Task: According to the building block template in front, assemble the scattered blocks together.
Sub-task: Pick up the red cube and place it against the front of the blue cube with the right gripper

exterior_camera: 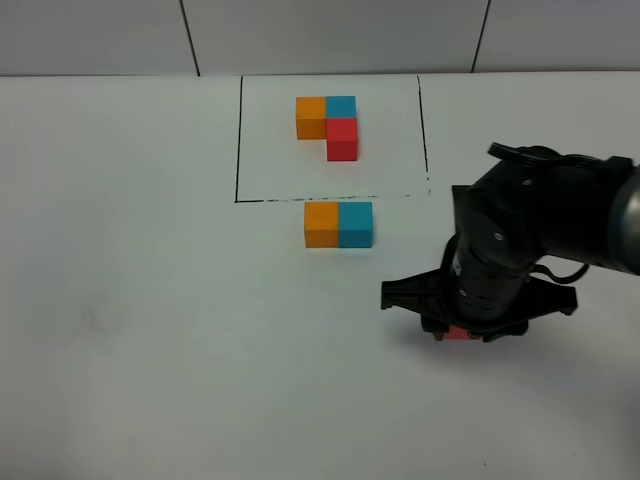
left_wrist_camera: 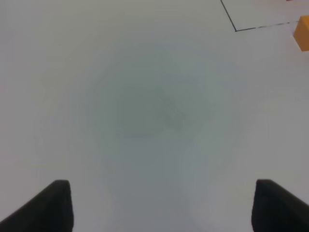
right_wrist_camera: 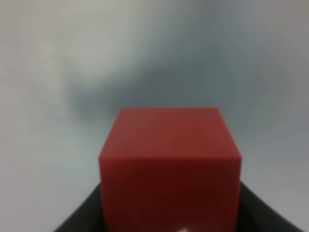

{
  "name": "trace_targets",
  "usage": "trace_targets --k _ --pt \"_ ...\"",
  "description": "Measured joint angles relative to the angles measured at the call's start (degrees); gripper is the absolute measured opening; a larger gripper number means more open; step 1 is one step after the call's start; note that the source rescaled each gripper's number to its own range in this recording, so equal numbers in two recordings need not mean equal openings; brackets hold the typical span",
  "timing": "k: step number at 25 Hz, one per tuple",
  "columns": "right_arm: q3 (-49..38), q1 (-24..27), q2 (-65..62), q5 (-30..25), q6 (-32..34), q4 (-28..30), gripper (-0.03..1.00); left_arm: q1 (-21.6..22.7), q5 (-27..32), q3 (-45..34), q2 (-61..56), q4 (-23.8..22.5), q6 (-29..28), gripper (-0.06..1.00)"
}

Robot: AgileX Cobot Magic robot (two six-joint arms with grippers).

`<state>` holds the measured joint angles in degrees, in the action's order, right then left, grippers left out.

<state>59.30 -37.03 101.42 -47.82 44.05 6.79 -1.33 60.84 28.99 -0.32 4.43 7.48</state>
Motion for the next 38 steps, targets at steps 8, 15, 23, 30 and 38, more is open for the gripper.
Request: trace_targets --k 8,15,23,30,38 --pt "14.94 -2.14 11.97 -1.04 -2.01 -0.65 0.00 0.00 0.00 0.00 0.00 0.00 0.00 0.78" --pt "25.34 -3.24 18.88 -1.78 -2.00 -0.78 0.00 0.00 0.00 0.00 0.00 0.00 0.00 0.78" --pt "29.91 -3.24 24.38 -2.98 -3.52 -0.89 0.00 0.00 0.00 0.00 0.00 0.00 0.01 0.78" --pt "30.56 -3.24 25.50 -2.82 -3.82 -0.73 0.00 0.00 0.00 0.00 0.00 0.00 0.01 0.78" --pt "30.81 -3.24 26.39 -2.48 -3.82 -0.60 0.00 0.00 0.00 0.00 0.00 0.00 0.01 0.78"
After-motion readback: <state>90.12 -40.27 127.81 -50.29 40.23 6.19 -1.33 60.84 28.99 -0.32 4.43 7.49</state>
